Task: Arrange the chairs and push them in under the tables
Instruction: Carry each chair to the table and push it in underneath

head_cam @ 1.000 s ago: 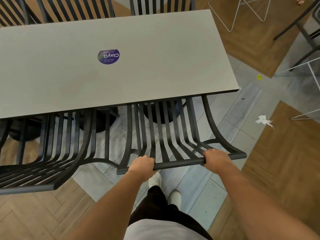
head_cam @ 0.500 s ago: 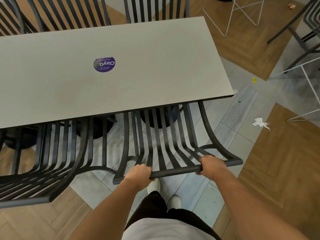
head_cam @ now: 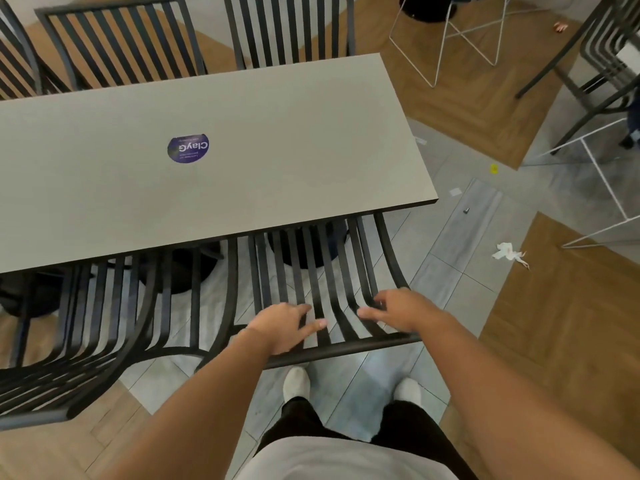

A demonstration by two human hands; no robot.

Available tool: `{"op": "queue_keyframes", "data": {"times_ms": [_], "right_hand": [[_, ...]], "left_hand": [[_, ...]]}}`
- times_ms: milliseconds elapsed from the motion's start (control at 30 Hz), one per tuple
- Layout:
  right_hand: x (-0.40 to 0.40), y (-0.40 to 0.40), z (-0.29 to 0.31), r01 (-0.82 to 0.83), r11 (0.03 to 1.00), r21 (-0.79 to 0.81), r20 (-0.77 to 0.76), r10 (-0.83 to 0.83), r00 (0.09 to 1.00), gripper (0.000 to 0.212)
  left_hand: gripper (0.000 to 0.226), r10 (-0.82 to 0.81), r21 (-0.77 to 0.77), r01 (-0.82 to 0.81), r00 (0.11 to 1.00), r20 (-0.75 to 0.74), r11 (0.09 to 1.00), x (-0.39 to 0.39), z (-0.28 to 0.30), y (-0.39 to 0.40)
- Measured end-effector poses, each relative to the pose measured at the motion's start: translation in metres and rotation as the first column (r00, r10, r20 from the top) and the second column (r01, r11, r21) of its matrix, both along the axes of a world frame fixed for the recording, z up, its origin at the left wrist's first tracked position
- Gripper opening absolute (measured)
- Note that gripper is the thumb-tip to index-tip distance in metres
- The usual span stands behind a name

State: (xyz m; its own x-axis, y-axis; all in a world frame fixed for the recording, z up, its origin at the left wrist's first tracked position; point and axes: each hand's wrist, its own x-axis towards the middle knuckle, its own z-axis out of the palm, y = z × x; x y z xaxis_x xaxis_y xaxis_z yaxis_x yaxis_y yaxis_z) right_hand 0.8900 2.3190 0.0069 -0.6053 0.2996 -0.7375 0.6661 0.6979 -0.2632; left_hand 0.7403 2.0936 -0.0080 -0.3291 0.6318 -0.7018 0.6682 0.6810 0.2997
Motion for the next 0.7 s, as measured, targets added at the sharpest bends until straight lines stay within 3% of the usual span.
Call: {"op": "queue_keyframes", "data": {"times_ms": [200, 400, 700], "right_hand": [[0.017, 0.111, 0.008, -0.051, 0.981, 0.185, -0.115, 0.073, 0.991, 0.058], [0.042, 0.25, 0.026, -0.196, 0.953, 0.231, -0.072, 0.217, 0.973, 0.058], [0.019, 0.399, 0.061, -0.249, 0.923, 0.294, -0.119, 0.294, 0.948, 0.051]], "left_hand": [[0.059, 0.07, 0.063, -0.063, 0.991, -0.11, 0.996, 0.018, 0.012, 0.122], [0.046, 0.284, 0.122, -0.265, 0.943, -0.173, 0.956, 0.058, 0.035, 0.239], [0.05, 0.437, 0.234, -0.385, 0.867, -0.239, 0.893, 0.056, 0.057, 0.364]]}}
